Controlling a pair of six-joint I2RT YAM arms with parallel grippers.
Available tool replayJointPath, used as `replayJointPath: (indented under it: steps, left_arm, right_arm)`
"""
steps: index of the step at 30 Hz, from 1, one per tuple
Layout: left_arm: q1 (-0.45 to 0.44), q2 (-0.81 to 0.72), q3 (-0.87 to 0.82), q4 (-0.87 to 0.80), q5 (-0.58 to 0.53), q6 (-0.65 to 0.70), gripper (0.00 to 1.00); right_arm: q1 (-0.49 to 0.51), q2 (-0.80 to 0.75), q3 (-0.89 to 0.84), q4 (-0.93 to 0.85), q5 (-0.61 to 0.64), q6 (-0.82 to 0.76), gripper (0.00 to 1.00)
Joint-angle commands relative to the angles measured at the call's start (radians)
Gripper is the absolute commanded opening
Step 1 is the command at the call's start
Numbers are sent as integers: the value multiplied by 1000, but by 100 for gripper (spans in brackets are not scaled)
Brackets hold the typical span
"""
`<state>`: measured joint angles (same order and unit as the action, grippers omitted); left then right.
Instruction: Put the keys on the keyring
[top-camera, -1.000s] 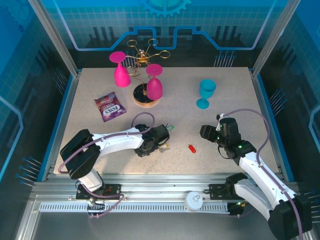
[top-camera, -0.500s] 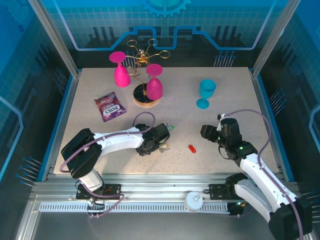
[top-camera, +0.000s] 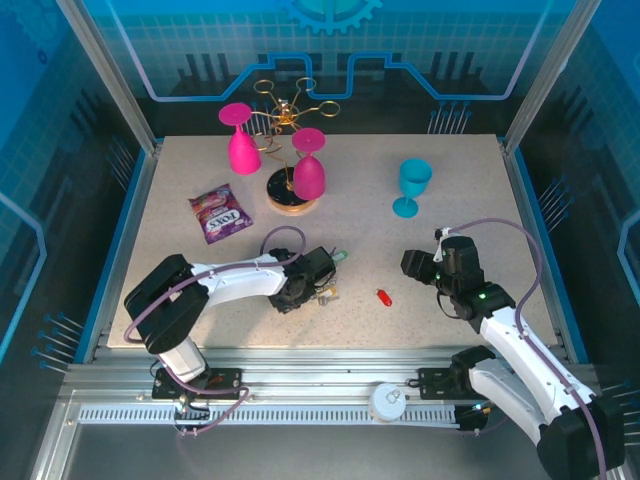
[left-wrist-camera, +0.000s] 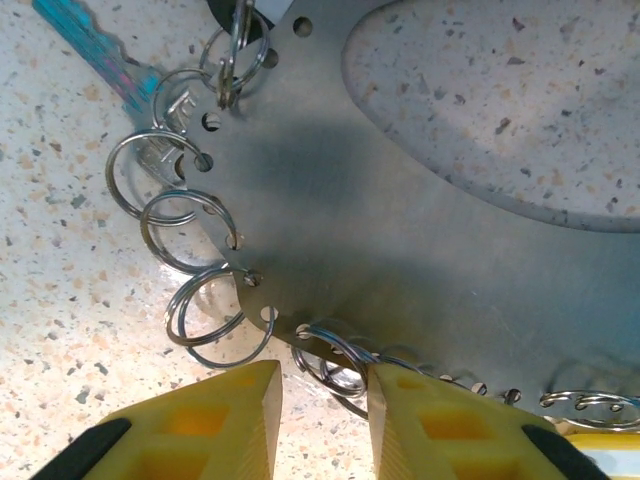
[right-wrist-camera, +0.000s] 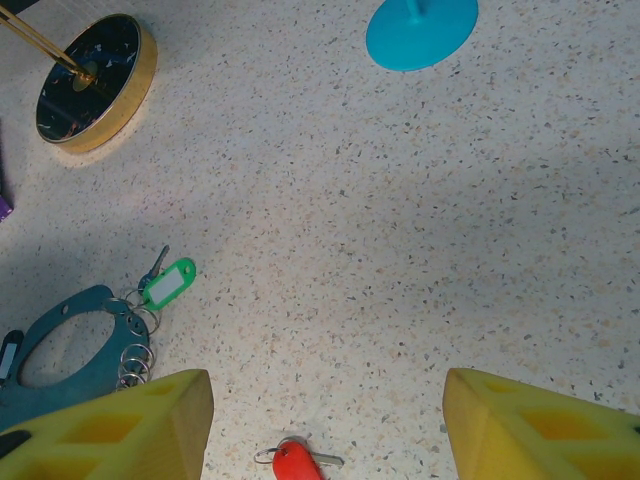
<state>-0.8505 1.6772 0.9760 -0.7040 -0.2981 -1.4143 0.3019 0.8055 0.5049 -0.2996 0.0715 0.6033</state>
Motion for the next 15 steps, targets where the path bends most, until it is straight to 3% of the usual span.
replayJointPath:
  steps: [1,9,12,15]
  left_arm:
    - [11,47,-38,18,37,-33,31]
    - [13,111,-45,53,50,-23,32]
    - [13,123,-41,54,32,-16,47]
    - [12,136,-34,63,20,-4,49]
  right_arm:
    - [2,-12,-13,-22,13,15,63]
    - [1,-6,-7,-18,5,13,63]
    - [0,0,-5,-13,0,15,63]
    - [1,3,-3,-15,-4,15,63]
